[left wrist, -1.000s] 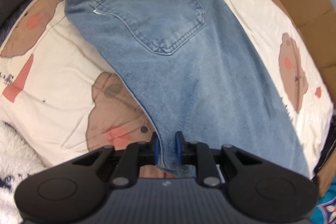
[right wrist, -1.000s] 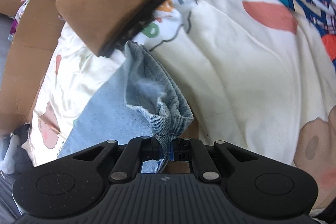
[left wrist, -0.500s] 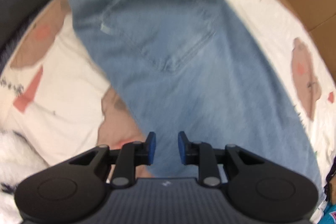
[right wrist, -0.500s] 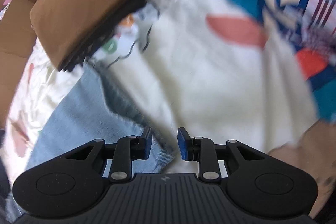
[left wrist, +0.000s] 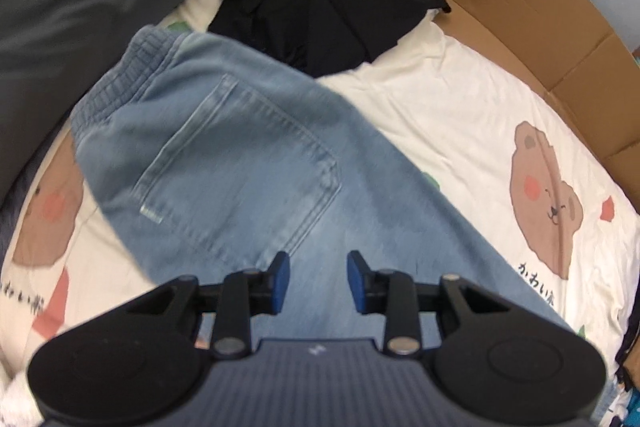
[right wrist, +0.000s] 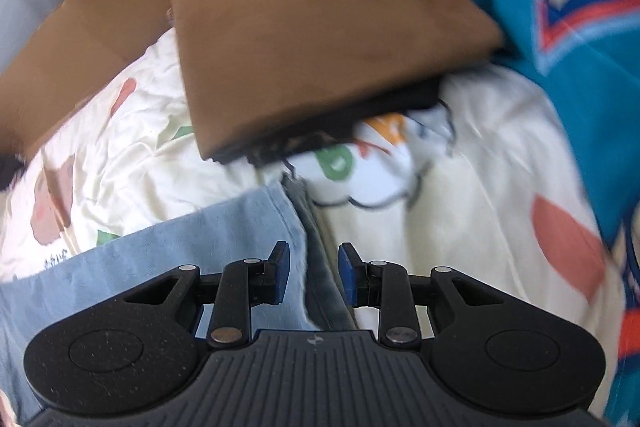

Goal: Fold clothes
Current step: 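Move the right gripper to the jeans hem edge and pinch it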

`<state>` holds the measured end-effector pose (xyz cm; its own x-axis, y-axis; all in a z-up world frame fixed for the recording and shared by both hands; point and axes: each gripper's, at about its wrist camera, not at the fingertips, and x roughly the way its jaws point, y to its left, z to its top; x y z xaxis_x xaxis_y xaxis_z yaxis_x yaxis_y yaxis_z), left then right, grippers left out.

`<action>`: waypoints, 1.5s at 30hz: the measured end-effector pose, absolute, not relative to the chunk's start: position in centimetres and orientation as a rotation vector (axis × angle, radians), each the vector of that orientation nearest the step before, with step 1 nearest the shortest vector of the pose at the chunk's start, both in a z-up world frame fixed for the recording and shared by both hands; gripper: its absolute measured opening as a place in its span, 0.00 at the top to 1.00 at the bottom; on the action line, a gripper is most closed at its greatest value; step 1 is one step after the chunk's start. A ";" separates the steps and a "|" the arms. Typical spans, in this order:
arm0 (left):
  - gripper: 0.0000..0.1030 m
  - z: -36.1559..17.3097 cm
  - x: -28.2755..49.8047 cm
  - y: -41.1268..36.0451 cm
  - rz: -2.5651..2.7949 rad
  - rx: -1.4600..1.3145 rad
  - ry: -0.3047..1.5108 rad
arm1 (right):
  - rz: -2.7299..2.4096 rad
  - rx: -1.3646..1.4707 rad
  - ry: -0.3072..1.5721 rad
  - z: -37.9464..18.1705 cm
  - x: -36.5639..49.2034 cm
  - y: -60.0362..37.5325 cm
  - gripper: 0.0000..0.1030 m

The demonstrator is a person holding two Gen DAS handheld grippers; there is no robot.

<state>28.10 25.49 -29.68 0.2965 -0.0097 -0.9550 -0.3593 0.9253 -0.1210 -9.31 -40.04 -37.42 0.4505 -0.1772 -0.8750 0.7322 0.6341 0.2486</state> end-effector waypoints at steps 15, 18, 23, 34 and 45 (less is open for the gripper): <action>0.67 -37.0 35.4 22.4 0.146 -0.203 1.246 | -0.556 0.533 1.027 -42.2 -3.8 -41.4 0.61; 0.67 -38.8 36.5 22.2 0.164 -0.191 1.247 | -0.536 0.521 1.036 -42.7 -3.4 -41.7 0.60; 0.67 -40.7 37.3 22.4 0.188 -0.183 1.236 | -0.489 0.453 1.040 -42.4 -2.8 -41.4 0.60; 0.67 -40.8 37.9 22.5 0.180 -0.154 1.274 | -0.444 0.489 1.057 -41.9 -1.5 -42.7 0.58; 0.66 -40.6 37.3 21.8 0.199 -0.123 1.290 | -0.382 0.486 1.105 -42.3 -2.0 -42.7 0.74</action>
